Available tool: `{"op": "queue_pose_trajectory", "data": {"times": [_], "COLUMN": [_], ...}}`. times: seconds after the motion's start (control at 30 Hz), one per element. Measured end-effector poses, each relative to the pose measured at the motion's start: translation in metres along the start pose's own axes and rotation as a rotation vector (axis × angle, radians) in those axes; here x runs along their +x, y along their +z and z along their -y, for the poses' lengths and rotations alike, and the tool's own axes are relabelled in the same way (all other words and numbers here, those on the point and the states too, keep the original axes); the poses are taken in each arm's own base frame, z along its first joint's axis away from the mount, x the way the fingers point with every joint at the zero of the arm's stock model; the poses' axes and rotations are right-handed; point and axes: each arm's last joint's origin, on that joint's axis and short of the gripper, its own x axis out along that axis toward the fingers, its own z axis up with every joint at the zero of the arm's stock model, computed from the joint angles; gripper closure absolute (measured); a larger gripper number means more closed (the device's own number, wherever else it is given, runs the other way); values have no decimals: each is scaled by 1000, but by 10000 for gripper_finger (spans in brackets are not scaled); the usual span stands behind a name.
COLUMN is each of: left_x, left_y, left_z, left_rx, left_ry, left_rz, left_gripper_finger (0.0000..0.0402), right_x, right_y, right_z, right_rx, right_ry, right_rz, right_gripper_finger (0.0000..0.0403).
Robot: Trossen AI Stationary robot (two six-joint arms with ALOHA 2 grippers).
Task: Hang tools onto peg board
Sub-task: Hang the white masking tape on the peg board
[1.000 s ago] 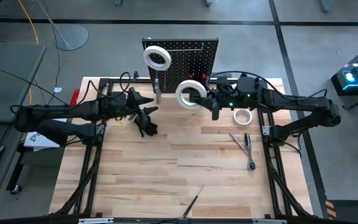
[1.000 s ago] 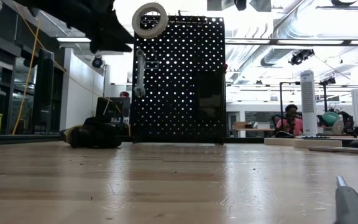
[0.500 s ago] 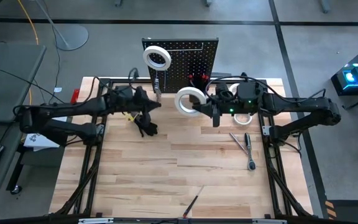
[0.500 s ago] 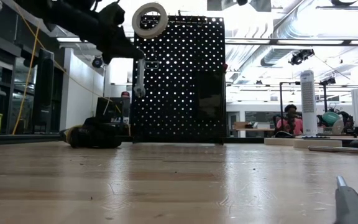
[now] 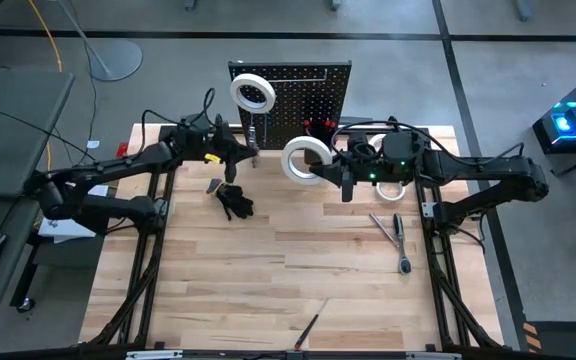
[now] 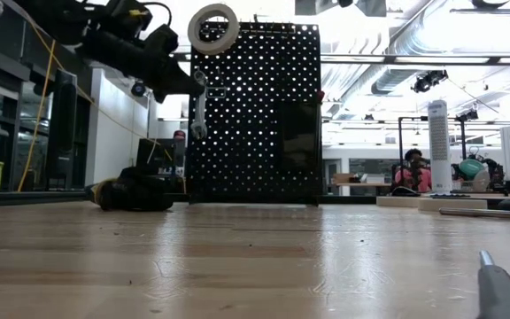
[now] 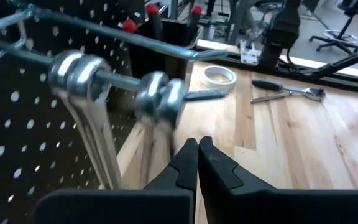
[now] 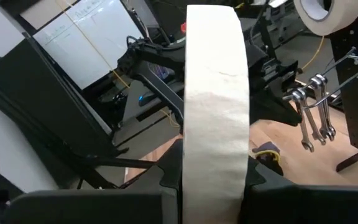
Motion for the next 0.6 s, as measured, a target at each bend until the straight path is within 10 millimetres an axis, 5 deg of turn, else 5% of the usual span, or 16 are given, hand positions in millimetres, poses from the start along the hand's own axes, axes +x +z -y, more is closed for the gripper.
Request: {"op": "queue_pose_trajectory", "data": {"times": [0.33,0.6], "left_x": [15,9], "left_y": [-4,-4], "left_z": [-10,-25], "left_rx": [21,14], "left_ry": [5,45], "left_rz": [23,35], "left_gripper_finger": [401,401], "right_x": [0,0], "right_y": [2,2], "right_z": [0,0], "right_rx": [27,32], "right_ry": [-14,-14], "right_rz": [33,33], "right_gripper_finger": [353,353]}}
